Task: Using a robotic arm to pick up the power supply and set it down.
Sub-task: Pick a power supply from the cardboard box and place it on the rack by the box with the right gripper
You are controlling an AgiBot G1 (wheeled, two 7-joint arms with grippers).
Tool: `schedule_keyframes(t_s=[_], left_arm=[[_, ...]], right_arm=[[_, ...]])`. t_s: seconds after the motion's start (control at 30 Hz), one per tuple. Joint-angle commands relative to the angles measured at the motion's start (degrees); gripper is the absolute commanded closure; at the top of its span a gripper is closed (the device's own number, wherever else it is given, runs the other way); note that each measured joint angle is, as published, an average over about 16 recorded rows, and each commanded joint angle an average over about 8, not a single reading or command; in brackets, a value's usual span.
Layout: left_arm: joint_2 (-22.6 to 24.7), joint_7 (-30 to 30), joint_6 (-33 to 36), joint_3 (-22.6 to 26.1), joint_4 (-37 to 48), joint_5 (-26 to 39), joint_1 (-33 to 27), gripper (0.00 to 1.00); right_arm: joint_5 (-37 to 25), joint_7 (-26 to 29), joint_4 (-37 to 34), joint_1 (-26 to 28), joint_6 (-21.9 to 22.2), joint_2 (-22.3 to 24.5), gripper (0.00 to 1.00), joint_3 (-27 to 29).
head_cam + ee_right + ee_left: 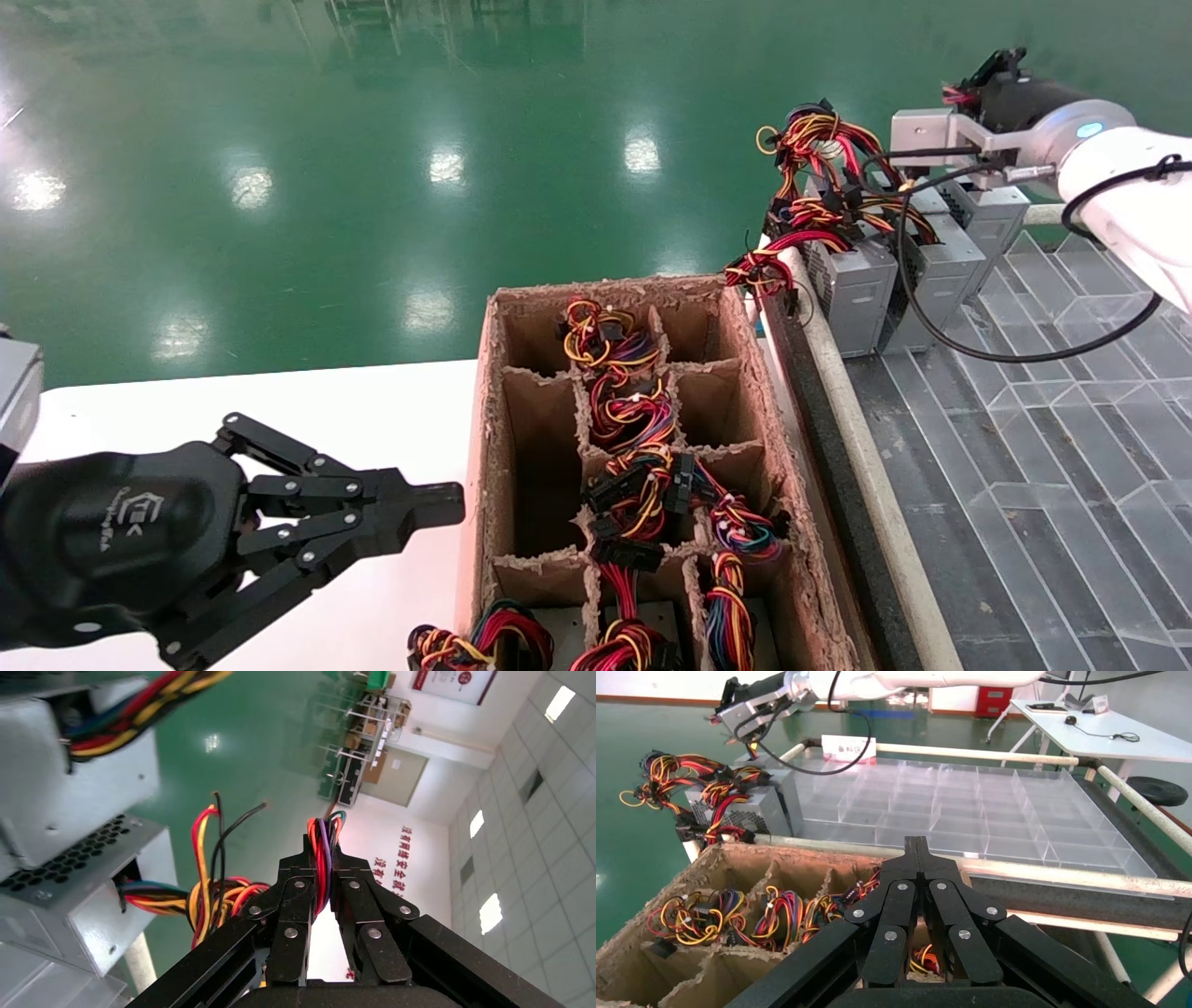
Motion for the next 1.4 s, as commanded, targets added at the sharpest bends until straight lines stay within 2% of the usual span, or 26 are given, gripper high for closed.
schedule_keyframes(t_s=[0.03,0.1,0.37,0.83,1.4], left_arm=[[0.0,0.0,0.0,0.0,0.0,0.0,0.0,1.00],[0.0,0.0,0.0,0.0,0.0,0.0,0.0,1.00],[0.0,0.0,0.0,0.0,0.0,0.0,0.0,1.00],[0.0,0.0,0.0,0.0,0.0,0.0,0.0,1.00],[0.0,0.0,0.0,0.0,0.0,0.0,0.0,1.00]], right_arm=[[0.0,-0.3,-0.2,-0.3,-0.3,-0.1,1.00,0.0],[0.6,-0.1,-0.4,-0.3,-0.7,-0.1,1.00,0.3],[2.9,1.1,-1.2,0.4,-4.0,0.3,0.01,1.9],[4.7,0.3,-0.9,1.6,-7.7,0.8,0.00,3.1],[10.5,0.3,-0.9,4.6,-18.7,2.1,0.00,6.9]])
